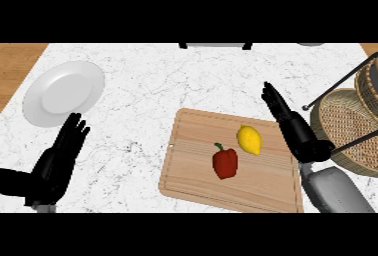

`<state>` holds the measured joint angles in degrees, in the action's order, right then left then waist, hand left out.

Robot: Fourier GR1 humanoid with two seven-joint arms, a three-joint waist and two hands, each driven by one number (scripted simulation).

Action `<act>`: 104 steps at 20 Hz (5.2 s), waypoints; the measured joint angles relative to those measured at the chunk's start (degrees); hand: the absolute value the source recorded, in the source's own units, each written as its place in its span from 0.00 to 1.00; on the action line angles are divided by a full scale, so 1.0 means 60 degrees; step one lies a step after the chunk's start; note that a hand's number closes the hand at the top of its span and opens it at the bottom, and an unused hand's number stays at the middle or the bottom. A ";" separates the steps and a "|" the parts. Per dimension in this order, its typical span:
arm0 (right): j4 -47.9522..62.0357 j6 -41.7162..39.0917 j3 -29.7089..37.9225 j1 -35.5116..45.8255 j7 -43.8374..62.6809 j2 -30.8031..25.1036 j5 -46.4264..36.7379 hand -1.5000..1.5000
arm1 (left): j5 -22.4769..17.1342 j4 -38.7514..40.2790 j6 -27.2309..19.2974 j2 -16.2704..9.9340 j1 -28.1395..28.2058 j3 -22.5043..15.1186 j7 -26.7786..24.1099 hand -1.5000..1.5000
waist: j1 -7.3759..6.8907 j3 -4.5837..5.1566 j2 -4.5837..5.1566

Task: Pick the bell pepper from the cutting board and place it in the tiered basket

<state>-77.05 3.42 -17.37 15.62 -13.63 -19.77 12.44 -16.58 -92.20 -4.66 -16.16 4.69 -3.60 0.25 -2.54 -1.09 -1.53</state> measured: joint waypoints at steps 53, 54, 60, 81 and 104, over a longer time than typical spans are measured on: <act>-0.7235 -0.6623 -0.1166 0.3552 0.9725 -0.2379 -0.0511 0.00 | 0.3339 0.0571 -0.1858 0.1361 -0.2333 -0.1125 0.0493 0.50 | 0.0396 0.0193 0.0236; -0.7342 -0.6699 -0.1189 0.3541 0.9960 -0.2380 -0.0391 0.00 | 0.3296 0.0467 -0.1784 0.1313 -0.2277 -0.1072 0.0517 0.50 | 0.0400 0.0193 0.0235; -0.7435 -0.6867 -0.1501 0.3288 1.0359 -0.2214 -0.0639 0.00 | 0.3409 0.0524 -0.1775 0.1457 -0.2267 -0.0973 0.0488 0.50 | 0.0415 0.0189 0.0237; -0.7091 -0.8551 -0.1926 0.2583 0.8400 -0.1416 -0.4803 0.00 | 0.3668 0.0709 -0.1388 0.1728 -0.2152 -0.0645 0.0219 0.50 | 0.0380 0.0181 0.0254; -0.4407 -0.7993 -0.1204 0.1410 0.4500 -0.0492 -0.8711 0.00 | 0.3973 0.0481 -0.1039 0.2031 -0.2115 -0.0338 0.0425 0.50 | 0.0395 0.0181 0.0257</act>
<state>-103.49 -44.54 -24.59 24.07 13.37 -22.73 -39.82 7.26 -89.32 -10.89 -3.98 -8.00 -5.63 2.80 -0.17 -0.01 0.01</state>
